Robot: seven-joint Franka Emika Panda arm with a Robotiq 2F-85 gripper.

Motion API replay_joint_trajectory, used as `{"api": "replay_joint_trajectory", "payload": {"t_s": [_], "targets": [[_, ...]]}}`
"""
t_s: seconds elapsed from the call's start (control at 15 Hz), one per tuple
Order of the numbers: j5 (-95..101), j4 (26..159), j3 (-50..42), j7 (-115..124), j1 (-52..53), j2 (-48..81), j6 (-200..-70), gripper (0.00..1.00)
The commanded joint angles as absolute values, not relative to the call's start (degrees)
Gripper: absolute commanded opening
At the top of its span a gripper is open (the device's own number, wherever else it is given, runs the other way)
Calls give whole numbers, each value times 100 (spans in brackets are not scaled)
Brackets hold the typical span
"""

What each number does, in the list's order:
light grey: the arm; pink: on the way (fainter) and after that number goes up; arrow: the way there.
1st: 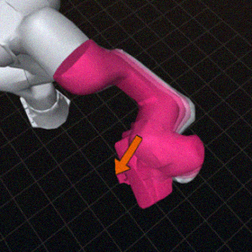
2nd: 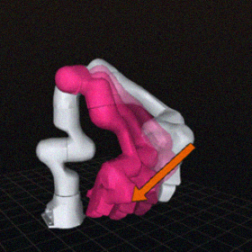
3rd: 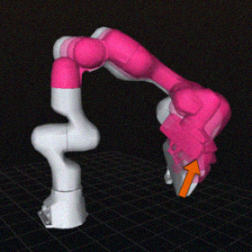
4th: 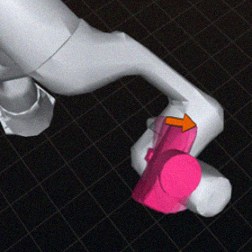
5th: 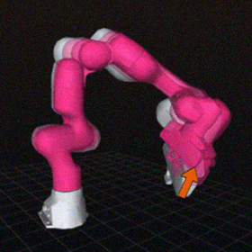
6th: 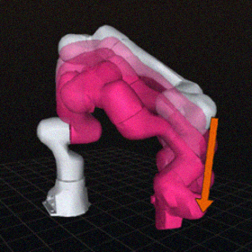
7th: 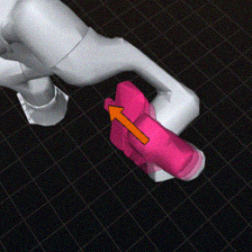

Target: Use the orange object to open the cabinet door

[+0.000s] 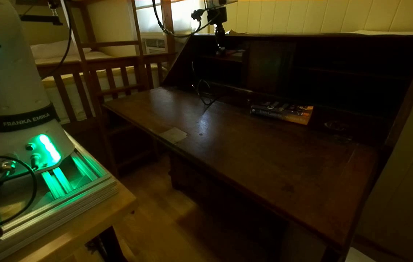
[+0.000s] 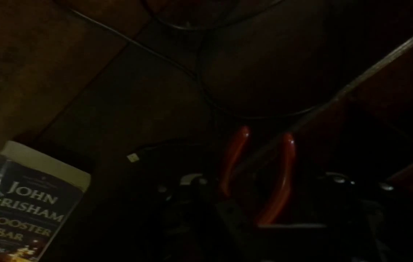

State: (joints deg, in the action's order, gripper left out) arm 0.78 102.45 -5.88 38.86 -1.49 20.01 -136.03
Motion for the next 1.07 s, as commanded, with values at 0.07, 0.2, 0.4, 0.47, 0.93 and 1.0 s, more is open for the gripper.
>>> {"api": "replay_joint_trajectory", "payload": {"t_s": [0.07,0.2,0.4,0.47,0.93,1.0], "targets": [[-1336,10848,-92,2388,-460,1956,-14974,29],[-1761,11069,311,1463,-708,1889,-15079,29],[-1620,11450,201,564,-676,1550,-14559,29],[-1269,11593,12,592,-573,1423,-14303,29],[-1212,11212,-137,813,-495,1909,-14355,29],[-1158,11208,-175,778,-507,1957,-14336,29]]}}
